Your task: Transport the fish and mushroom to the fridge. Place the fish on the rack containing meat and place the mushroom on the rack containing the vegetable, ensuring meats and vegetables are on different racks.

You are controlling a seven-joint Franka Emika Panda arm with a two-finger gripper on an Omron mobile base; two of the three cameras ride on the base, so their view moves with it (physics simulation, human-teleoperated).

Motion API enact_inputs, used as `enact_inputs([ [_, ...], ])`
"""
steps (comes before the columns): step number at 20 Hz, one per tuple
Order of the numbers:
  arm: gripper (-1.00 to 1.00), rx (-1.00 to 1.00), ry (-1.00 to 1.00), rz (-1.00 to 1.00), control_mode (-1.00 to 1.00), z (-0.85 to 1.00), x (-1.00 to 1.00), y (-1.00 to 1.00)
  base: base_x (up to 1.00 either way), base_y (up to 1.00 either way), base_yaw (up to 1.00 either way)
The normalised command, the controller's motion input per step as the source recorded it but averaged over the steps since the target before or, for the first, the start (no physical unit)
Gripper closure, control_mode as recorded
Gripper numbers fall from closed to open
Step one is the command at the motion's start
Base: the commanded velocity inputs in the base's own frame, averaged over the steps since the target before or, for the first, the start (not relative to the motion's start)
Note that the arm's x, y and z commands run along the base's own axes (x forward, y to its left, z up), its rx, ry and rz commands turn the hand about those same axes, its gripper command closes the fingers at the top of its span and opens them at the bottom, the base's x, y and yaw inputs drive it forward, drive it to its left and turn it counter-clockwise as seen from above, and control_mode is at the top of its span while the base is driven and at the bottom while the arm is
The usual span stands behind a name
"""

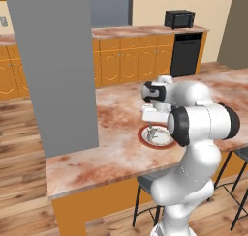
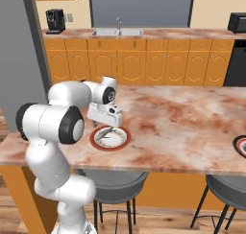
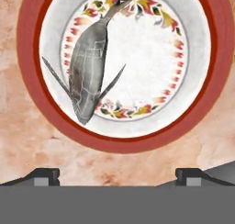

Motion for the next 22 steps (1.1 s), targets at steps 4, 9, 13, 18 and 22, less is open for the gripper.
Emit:
enact_inputs([
  [4, -1.00, 0.03, 0.01, 0.00, -1.00, -0.27, 0.36, 0.00, 0.00, 0.00, 0.00],
  [9, -1.00, 0.00, -0.01, -0.03, -1.00, -0.24, 0.23, 0.00, 0.00, 0.00, 0.00],
  [13, -1.00, 0.00, -0.03, -0.07, -1.00, -0.24, 0.06, 0.00, 0.00, 0.00, 0.00],
  [18, -1.00, 0.00, -0.01, -0.17, -1.00, -0.14, 0.03, 0.00, 0.00, 0.00, 0.00],
  [22, -1.00, 0.00, -0.07, -0.21, -1.00, -0.09, 0.00, 0.00, 0.00, 0.00, 0.00],
])
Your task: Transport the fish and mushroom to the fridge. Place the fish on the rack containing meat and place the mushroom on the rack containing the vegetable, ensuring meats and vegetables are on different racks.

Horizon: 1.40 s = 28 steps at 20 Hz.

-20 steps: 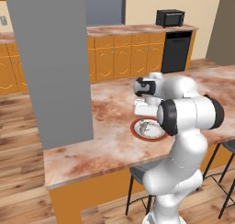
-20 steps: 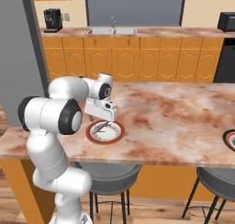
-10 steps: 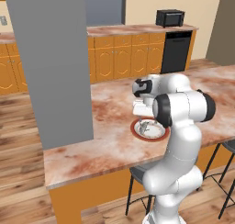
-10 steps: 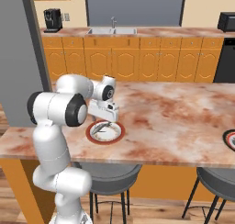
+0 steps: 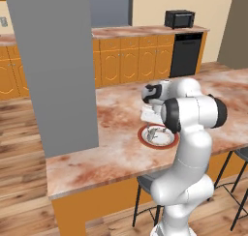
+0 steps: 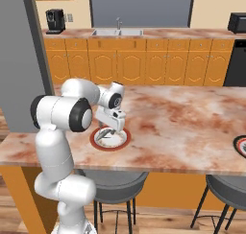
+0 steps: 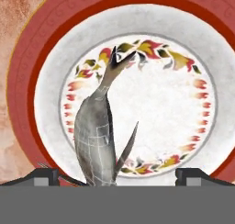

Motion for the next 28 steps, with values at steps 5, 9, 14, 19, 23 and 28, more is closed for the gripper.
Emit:
enact_inputs([
  [5, -1.00, 0.00, -0.02, -0.18, -1.00, 0.00, 0.06, 0.00, 0.00, 0.00, 0.00],
  [9, -1.00, 0.00, 0.00, -0.10, -1.00, -0.02, 0.20, 0.00, 0.00, 0.00, 0.00],
  [14, -1.00, 0.00, 0.00, -0.07, -1.00, -0.14, 0.17, 0.00, 0.00, 0.00, 0.00],
  [19, -1.00, 0.00, 0.00, -0.06, -1.00, -0.23, 0.01, 0.00, 0.00, 0.00, 0.00],
  [23, -1.00, 0.00, 0.01, -0.06, -1.00, -0.23, -0.11, 0.00, 0.00, 0.00, 0.00],
  [28, -1.00, 0.00, 0.00, -0.07, -1.00, -0.17, 0.00, 0.08, 0.00, 0.00, 0.00],
])
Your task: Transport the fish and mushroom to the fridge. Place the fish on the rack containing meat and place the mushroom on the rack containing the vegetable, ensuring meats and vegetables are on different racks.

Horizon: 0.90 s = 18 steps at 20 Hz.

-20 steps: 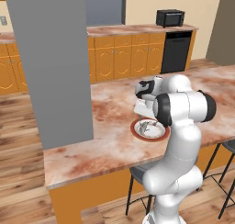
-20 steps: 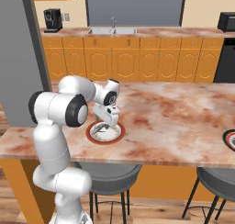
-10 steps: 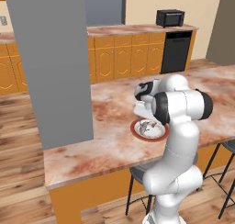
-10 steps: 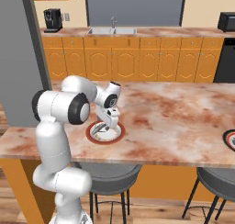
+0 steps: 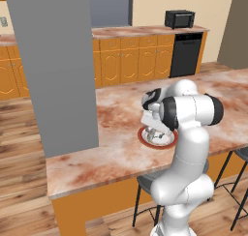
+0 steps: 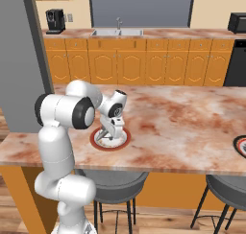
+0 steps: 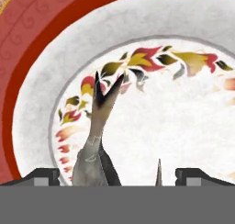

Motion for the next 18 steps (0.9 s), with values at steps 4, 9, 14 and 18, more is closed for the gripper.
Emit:
enact_inputs([
  [4, 1.00, 0.00, 0.00, -0.07, -1.00, -0.21, 0.00, 0.28, 0.00, 0.00, 0.00],
  [9, 1.00, 0.00, 0.00, -0.09, -1.00, -0.22, 0.00, 0.30, 0.00, 0.00, 0.00],
  [14, 1.00, 0.00, 0.00, -0.10, -1.00, -0.14, 0.00, 0.04, 0.00, 0.00, 0.00],
  [18, 1.00, 0.00, -0.04, -0.14, -1.00, -0.01, -0.13, -0.01, 0.00, 0.00, 0.00],
])
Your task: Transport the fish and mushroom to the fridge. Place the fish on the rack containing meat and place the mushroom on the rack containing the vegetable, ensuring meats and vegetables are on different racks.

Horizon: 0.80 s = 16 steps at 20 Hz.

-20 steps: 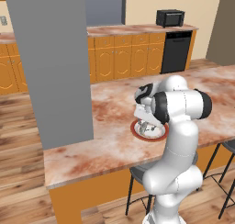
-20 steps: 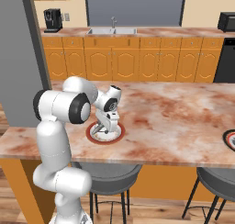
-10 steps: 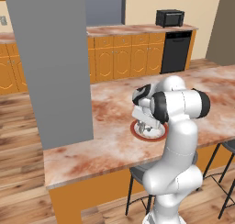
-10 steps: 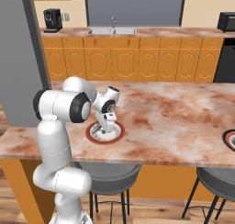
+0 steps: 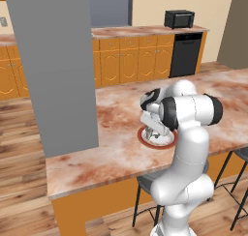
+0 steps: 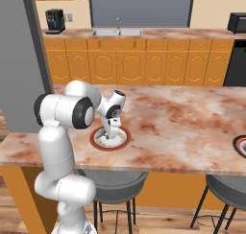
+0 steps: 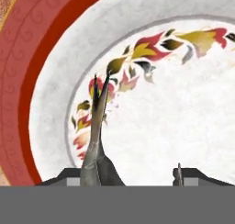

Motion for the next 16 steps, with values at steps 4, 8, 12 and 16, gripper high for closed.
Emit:
enact_inputs([
  [4, 1.00, 0.00, -0.04, -0.16, -1.00, 0.32, -0.39, -0.10, 0.00, 0.00, 0.00],
  [8, 1.00, 0.00, 0.00, -0.10, -1.00, 0.66, -0.44, -0.14, 0.00, 0.00, 0.00],
  [12, 1.00, 0.00, 0.00, 0.00, -1.00, 0.81, -0.69, -0.13, 0.00, 0.00, 0.00],
  [16, 1.00, 0.00, 0.00, 0.00, -1.00, 0.71, -0.91, -0.27, 0.00, 0.00, 0.00],
])
